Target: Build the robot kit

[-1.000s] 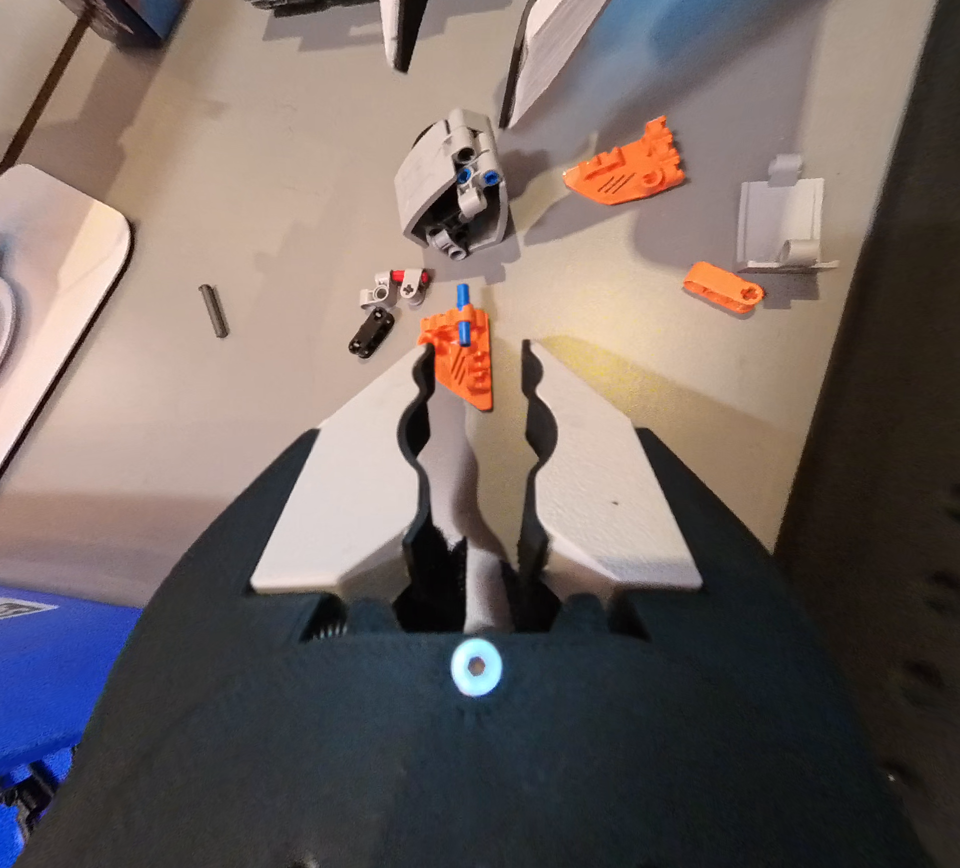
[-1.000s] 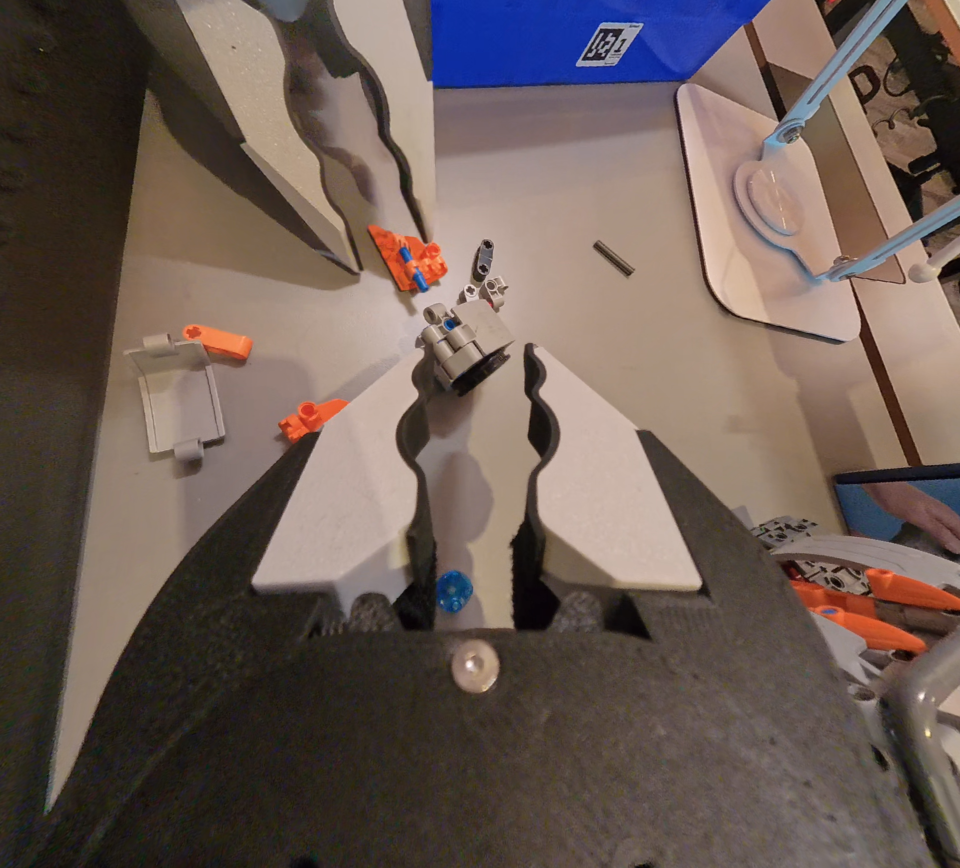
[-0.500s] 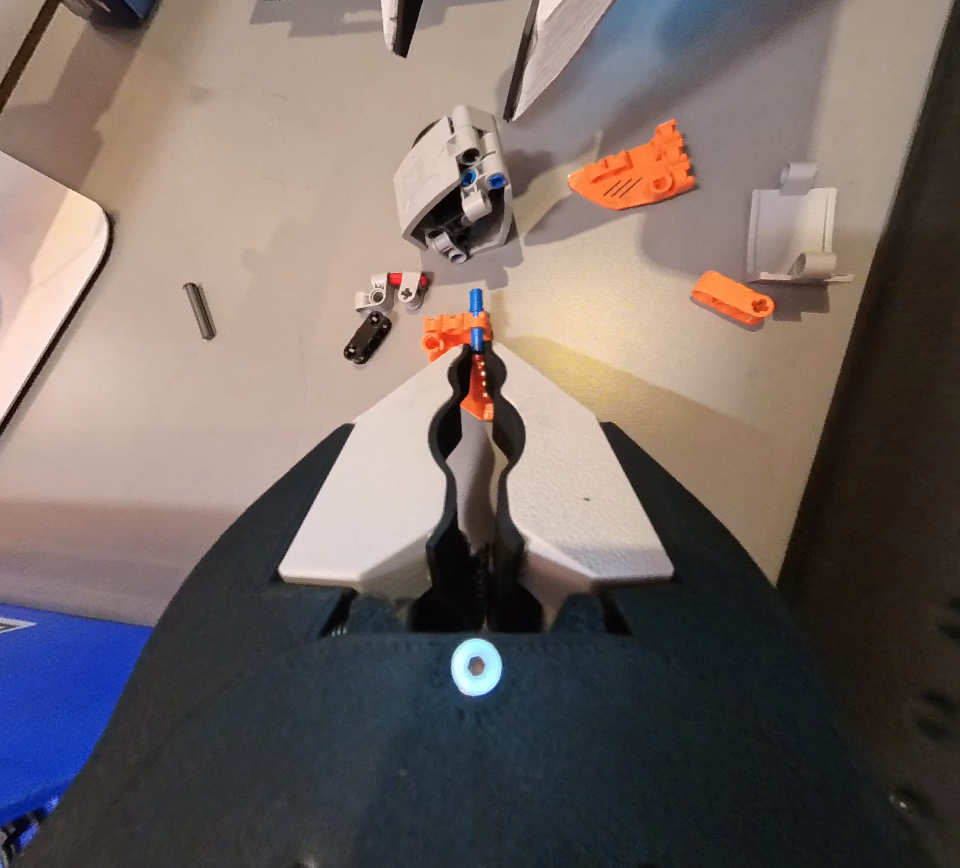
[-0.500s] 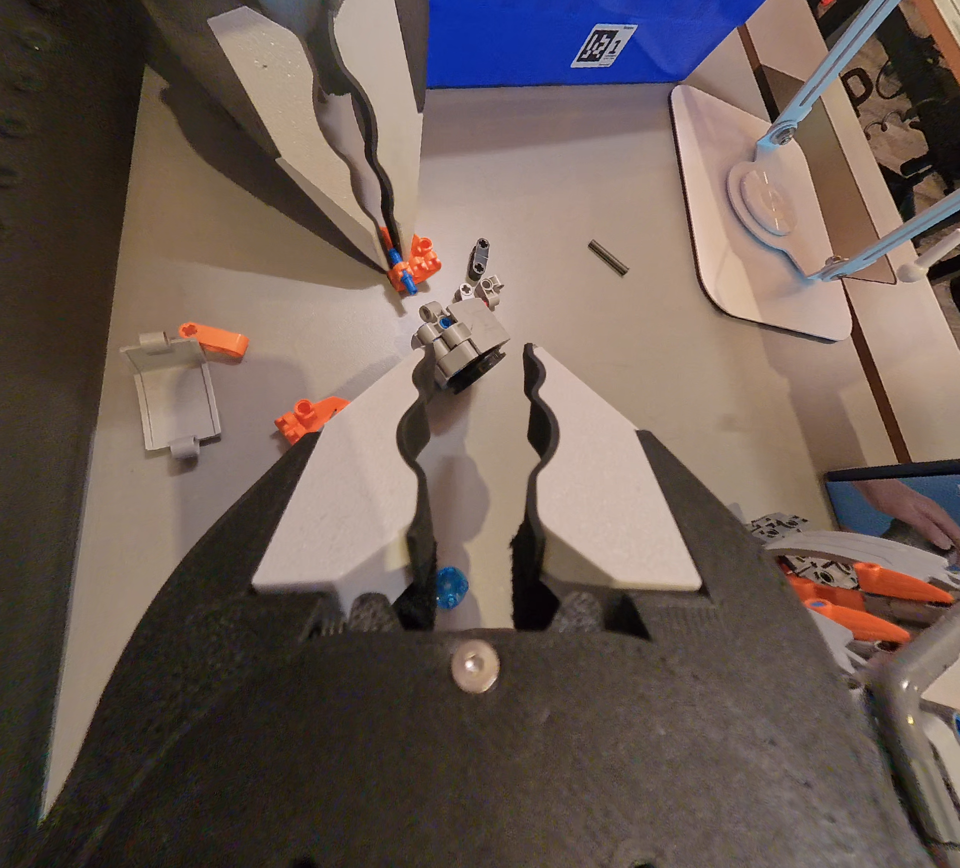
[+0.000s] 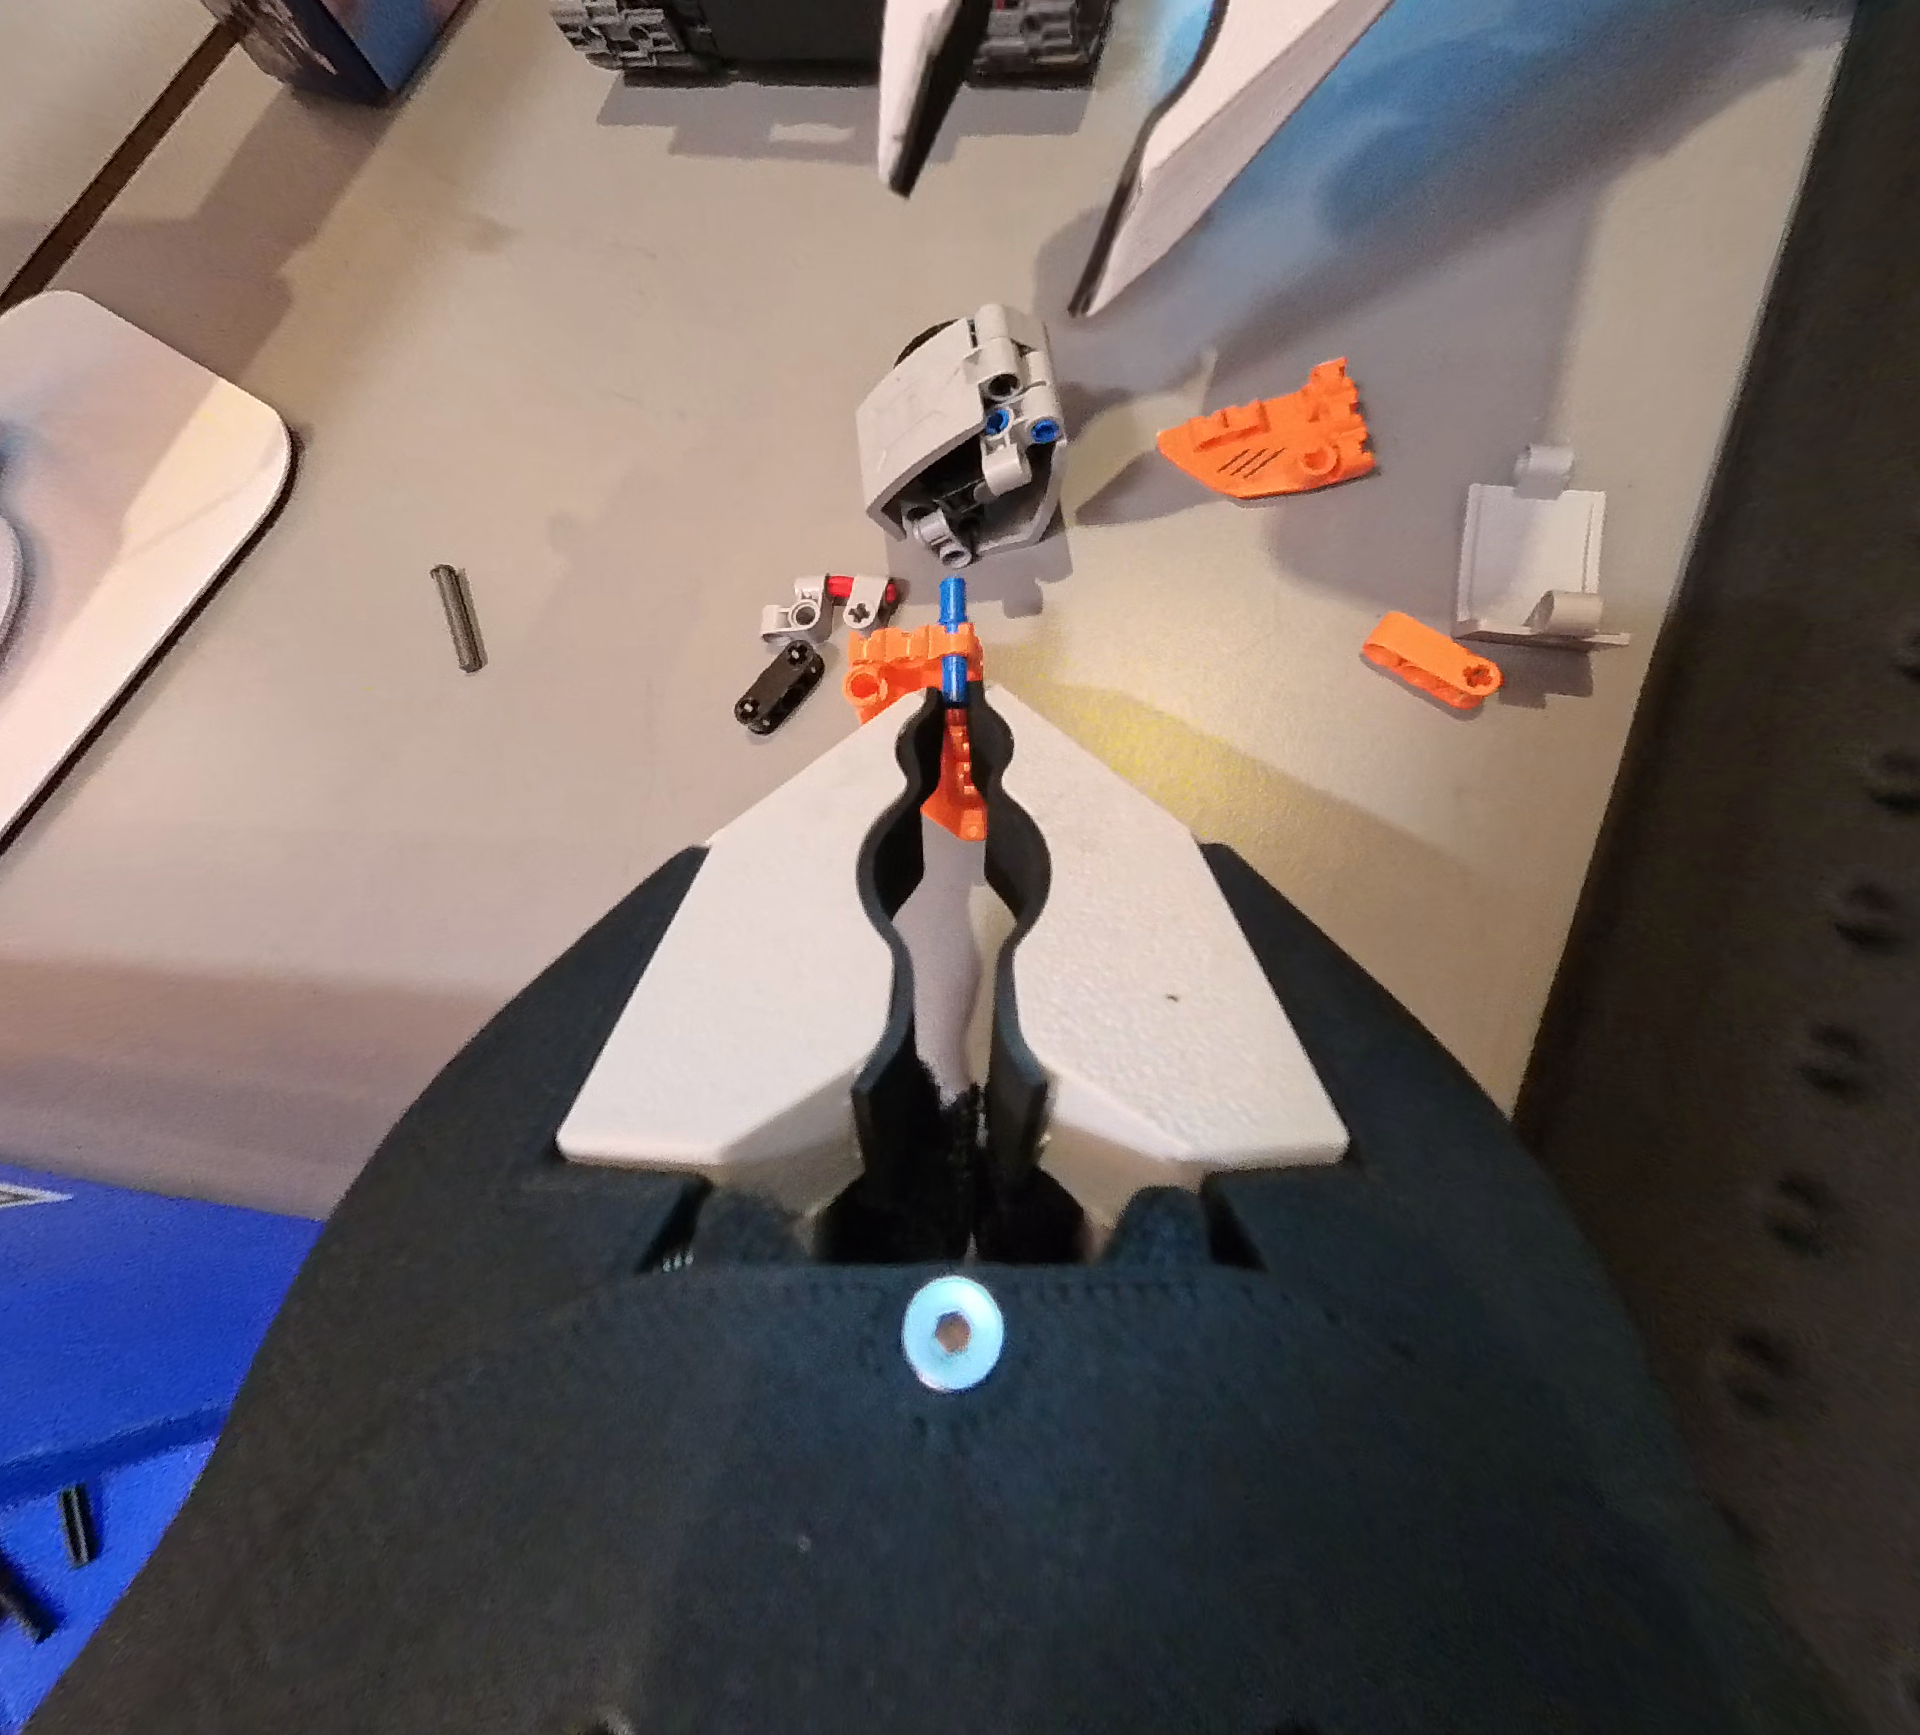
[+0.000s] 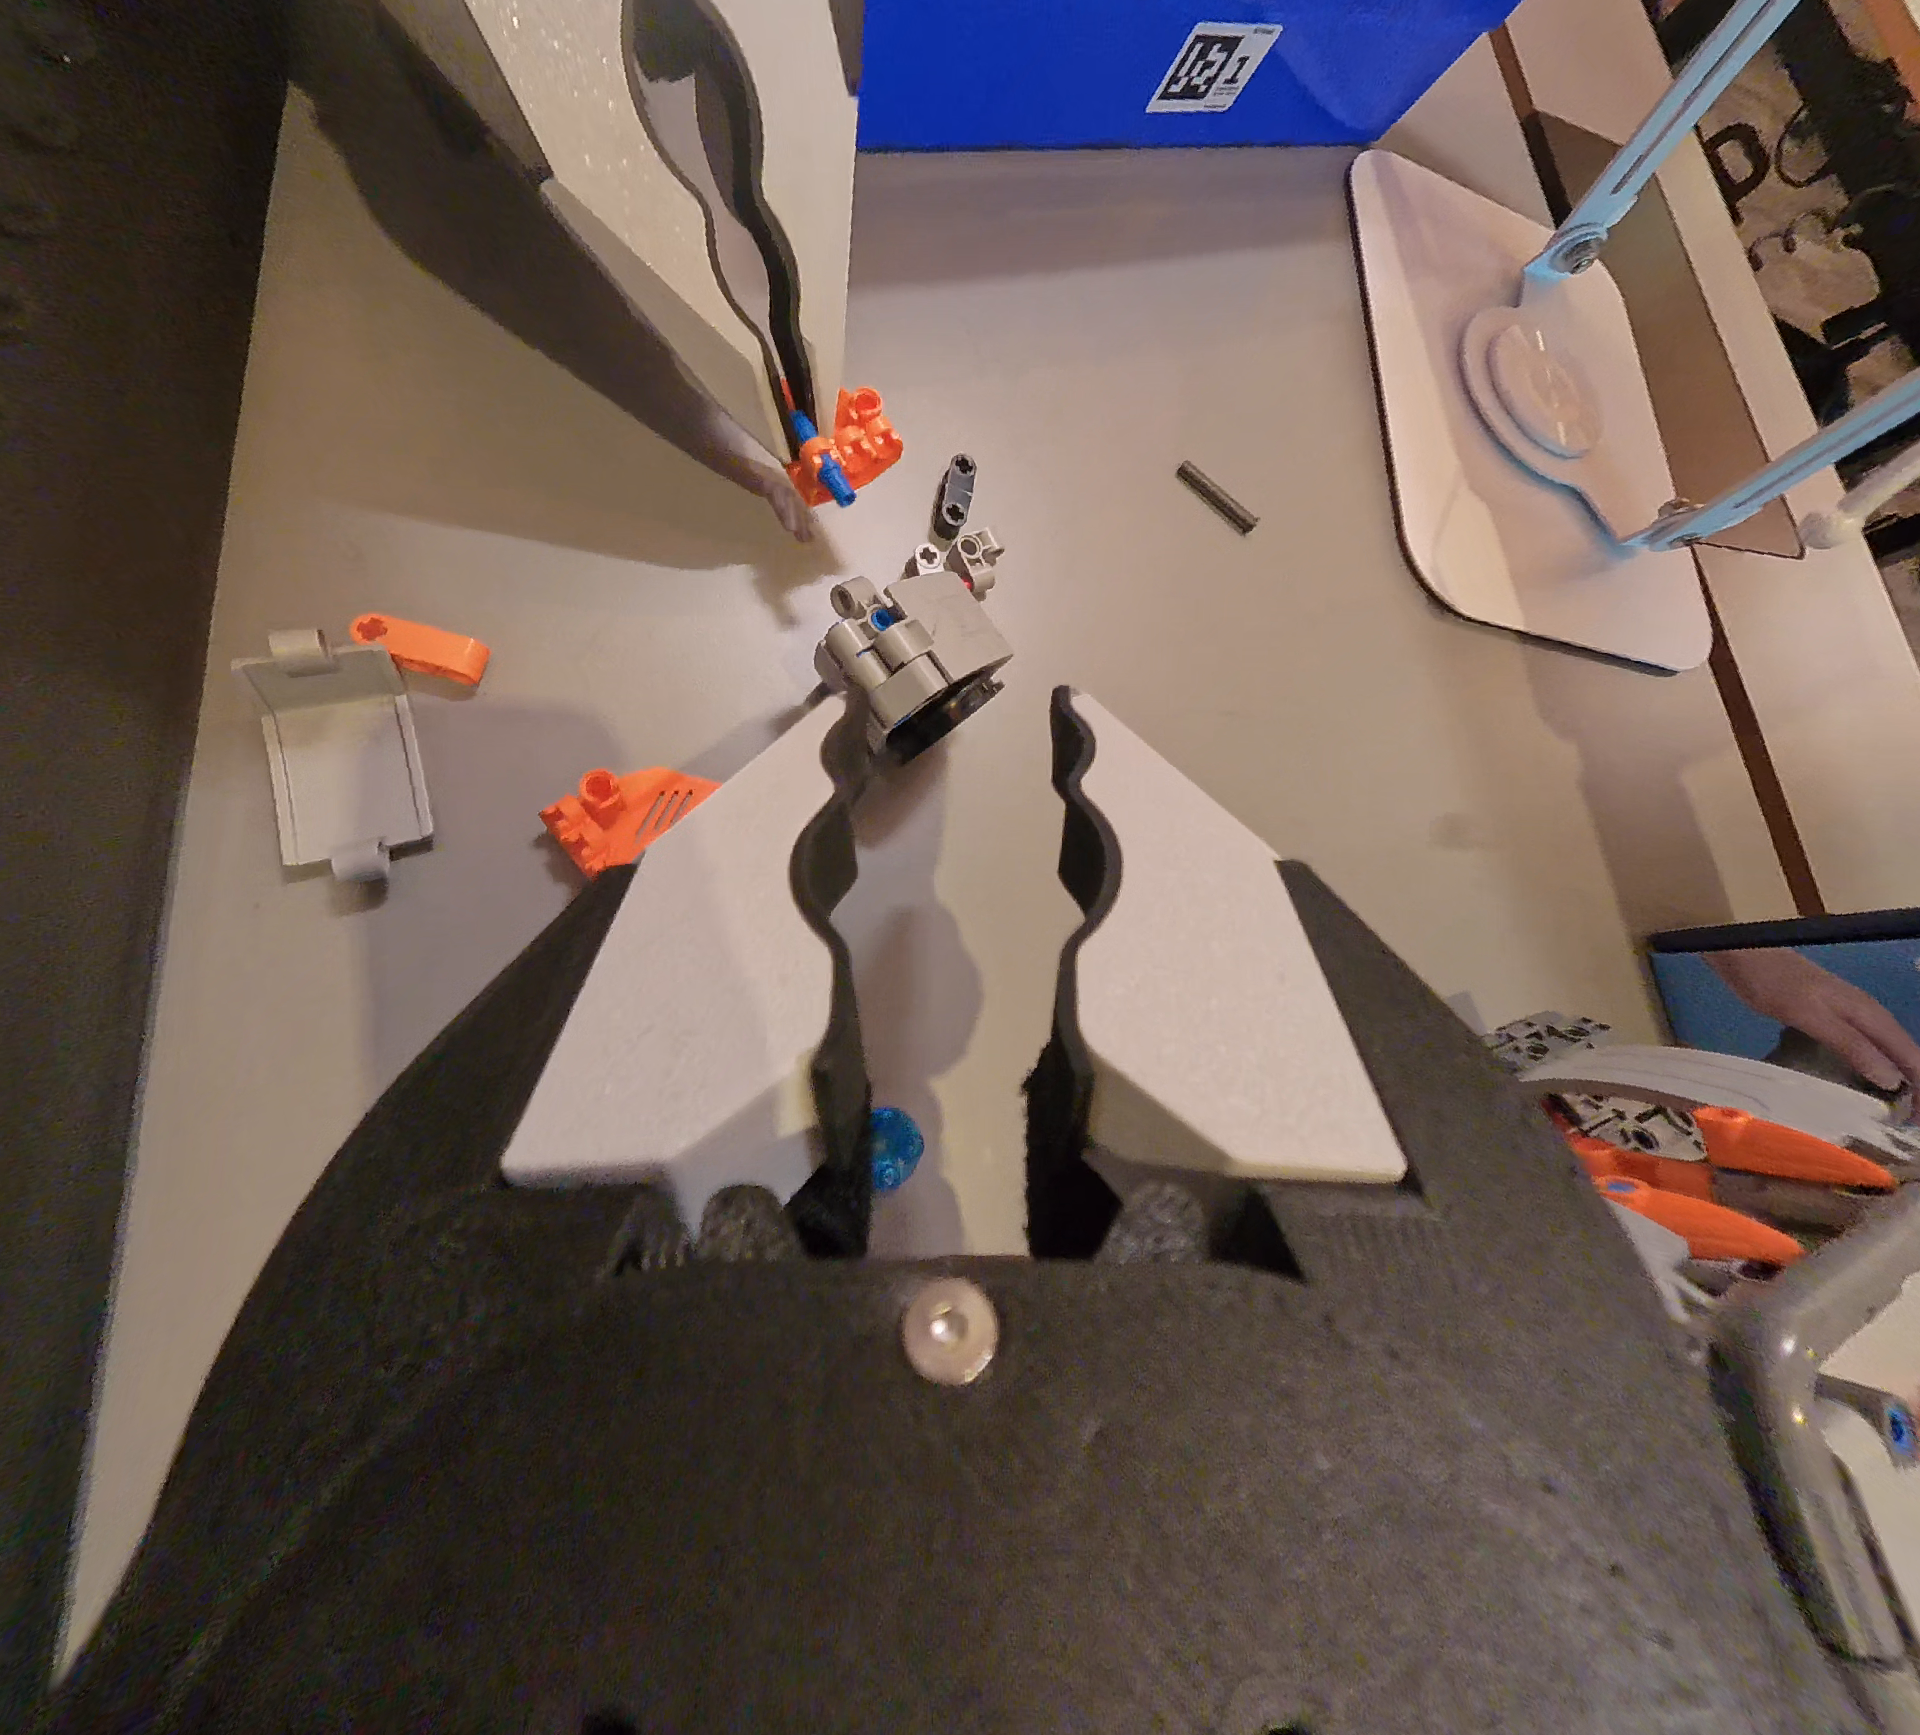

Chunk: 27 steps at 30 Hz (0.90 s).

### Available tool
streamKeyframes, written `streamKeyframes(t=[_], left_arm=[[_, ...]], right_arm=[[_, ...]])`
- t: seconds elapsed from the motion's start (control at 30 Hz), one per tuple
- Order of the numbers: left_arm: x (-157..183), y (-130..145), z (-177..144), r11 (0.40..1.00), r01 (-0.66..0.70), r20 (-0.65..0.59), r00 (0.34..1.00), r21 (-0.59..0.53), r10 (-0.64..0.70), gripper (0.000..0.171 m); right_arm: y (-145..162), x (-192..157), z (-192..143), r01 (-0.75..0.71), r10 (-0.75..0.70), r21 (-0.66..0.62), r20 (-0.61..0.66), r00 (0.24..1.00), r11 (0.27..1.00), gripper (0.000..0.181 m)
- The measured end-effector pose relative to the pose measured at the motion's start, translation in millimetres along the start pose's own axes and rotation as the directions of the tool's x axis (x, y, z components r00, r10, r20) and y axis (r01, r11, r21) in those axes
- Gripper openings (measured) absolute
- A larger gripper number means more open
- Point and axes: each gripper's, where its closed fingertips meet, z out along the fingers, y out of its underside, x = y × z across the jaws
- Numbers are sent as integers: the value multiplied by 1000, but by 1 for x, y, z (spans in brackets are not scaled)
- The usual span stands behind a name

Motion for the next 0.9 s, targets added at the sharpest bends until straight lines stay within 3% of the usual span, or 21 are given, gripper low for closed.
streamKeyframes(t=[0.2,0.4,0.63,0.9], left_arm=[[2,-1,-1,1000,1,-9,1000,3,-1,1],[16,0,5,999,41,-104,994,-12,-42,1],[18,4,11,997,46,-103,993,-57,-51,2],[12,3,9,997,68,-83,994,-44,-71,26]], right_arm=[[1,-5,3,11,-11,-1,19,1000,1000,34],[3,-11,10,21,-20,-14,36,999,1000,33],[4,-15,15,37,-36,-31,35,999,999,30],[4,-14,16,37,-36,-33,26,999,999,27]])
